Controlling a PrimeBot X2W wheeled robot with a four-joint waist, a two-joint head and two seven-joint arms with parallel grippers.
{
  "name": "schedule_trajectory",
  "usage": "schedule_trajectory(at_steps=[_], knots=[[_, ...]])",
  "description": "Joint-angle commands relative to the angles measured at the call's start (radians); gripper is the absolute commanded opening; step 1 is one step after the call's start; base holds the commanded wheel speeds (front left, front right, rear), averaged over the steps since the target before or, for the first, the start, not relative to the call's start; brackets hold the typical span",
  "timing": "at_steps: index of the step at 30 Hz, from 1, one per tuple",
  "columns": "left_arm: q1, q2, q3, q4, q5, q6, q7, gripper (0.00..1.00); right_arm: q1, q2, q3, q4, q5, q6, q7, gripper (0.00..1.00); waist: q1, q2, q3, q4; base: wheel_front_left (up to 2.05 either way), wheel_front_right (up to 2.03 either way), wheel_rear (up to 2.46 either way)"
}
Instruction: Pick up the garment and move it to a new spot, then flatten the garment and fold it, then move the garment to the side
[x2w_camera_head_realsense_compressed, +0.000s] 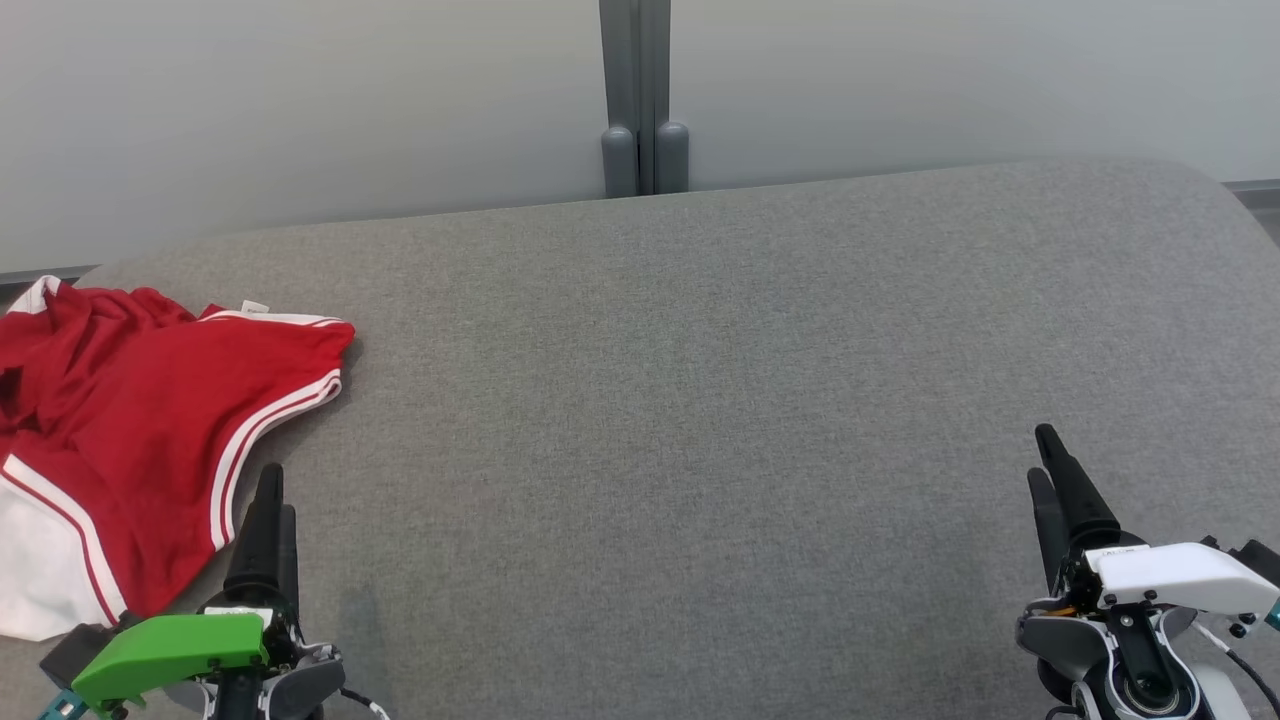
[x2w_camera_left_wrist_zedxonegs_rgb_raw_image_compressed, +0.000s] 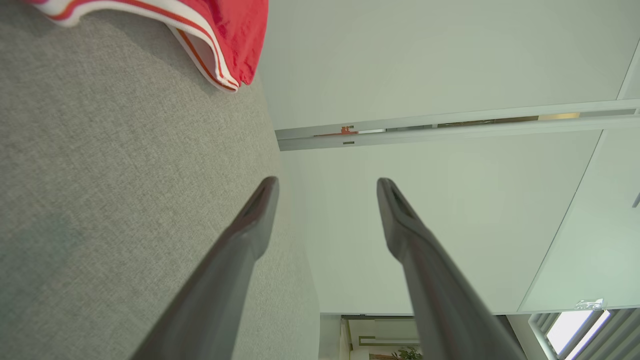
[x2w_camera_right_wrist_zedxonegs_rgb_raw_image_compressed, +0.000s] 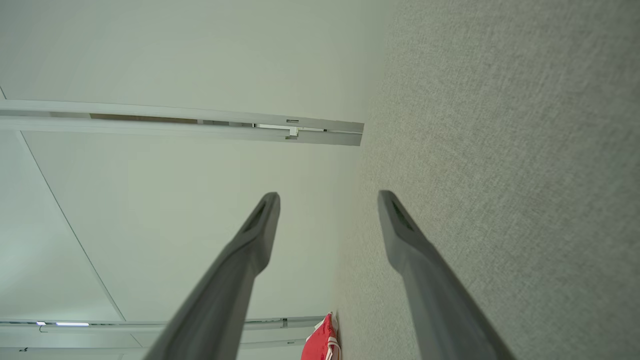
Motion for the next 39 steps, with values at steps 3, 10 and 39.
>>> schedule_trajectory(at_steps=[3,10,39], knots=[[-0.005,0.008,-0.007,-0.023,0.073,0.0,-0.021,1.0,-0.012,-0.006,0.007,-0.032,-0.106,0.0,-0.023,1.0,0.0,0.0,0.0,0.001,0.0,0.0,0.0],[0.005,0.009,-0.014,-0.029,0.236,0.0,-0.051,1.0,-0.003,-0.006,0.022,-0.062,-0.279,0.0,-0.053,1.0,0.0,0.0,-0.001,0.001,0.0,0.0,0.0],[0.038,0.015,-0.057,-0.044,0.808,0.012,-0.156,1.0,0.018,-0.025,0.075,-0.089,-0.825,0.0,-0.158,1.0,0.0,0.0,-0.004,-0.008,0.0,0.0,0.0]])
